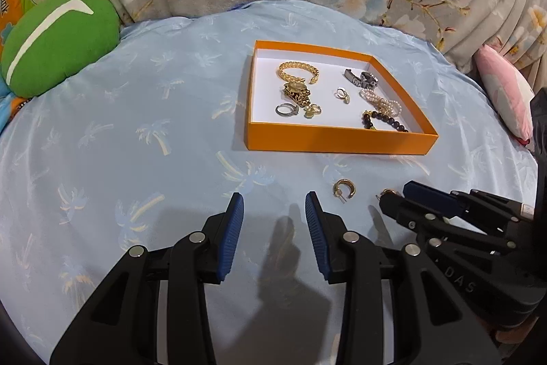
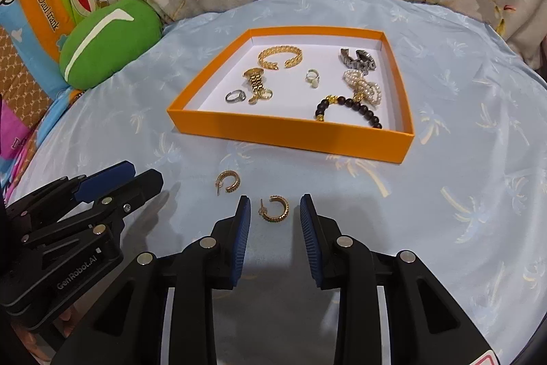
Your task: Organize jewelry
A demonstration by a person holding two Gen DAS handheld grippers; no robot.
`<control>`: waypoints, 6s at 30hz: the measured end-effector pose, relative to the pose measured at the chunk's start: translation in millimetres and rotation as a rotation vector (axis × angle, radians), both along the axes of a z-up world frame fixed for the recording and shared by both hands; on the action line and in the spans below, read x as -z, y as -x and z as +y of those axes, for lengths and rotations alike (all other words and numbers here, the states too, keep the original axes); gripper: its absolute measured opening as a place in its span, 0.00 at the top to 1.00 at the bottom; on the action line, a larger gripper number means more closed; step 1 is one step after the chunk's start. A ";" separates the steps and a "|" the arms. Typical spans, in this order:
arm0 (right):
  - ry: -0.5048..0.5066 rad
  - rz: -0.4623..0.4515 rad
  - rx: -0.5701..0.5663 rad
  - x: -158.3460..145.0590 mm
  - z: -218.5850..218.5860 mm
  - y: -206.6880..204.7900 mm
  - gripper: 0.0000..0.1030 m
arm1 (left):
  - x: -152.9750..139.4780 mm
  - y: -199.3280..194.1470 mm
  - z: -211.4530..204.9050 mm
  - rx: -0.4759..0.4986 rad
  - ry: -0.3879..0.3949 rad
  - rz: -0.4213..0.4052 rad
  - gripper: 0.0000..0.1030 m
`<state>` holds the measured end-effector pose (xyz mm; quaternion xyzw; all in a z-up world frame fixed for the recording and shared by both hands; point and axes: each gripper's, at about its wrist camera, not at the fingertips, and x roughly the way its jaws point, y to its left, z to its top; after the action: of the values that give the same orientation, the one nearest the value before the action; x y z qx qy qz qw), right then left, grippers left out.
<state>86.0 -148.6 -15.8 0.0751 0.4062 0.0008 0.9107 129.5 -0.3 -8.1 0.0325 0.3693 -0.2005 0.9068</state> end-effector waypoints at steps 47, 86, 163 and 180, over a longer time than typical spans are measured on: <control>-0.052 -0.003 0.124 2.1 -35.1 26.0 0.83 | 9.5 -10.1 -61.4 0.126 -0.001 0.075 0.98; -0.033 -0.101 0.106 -39.0 -38.4 19.4 0.83 | -40.4 -14.4 -57.1 0.122 -0.012 -0.041 0.84; 0.038 -0.077 0.157 -6.2 -13.3 49.8 0.57 | -3.7 11.2 -25.6 -0.030 -0.100 -0.060 0.66; 0.089 -0.066 0.210 -4.5 -6.8 62.6 0.45 | -4.2 28.3 -27.5 -0.103 -0.182 -0.107 0.40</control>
<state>23.5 -155.4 -11.3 0.0767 0.3654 -0.1101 0.9211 101.2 -27.8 -3.9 0.1065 0.3385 -0.1174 0.9275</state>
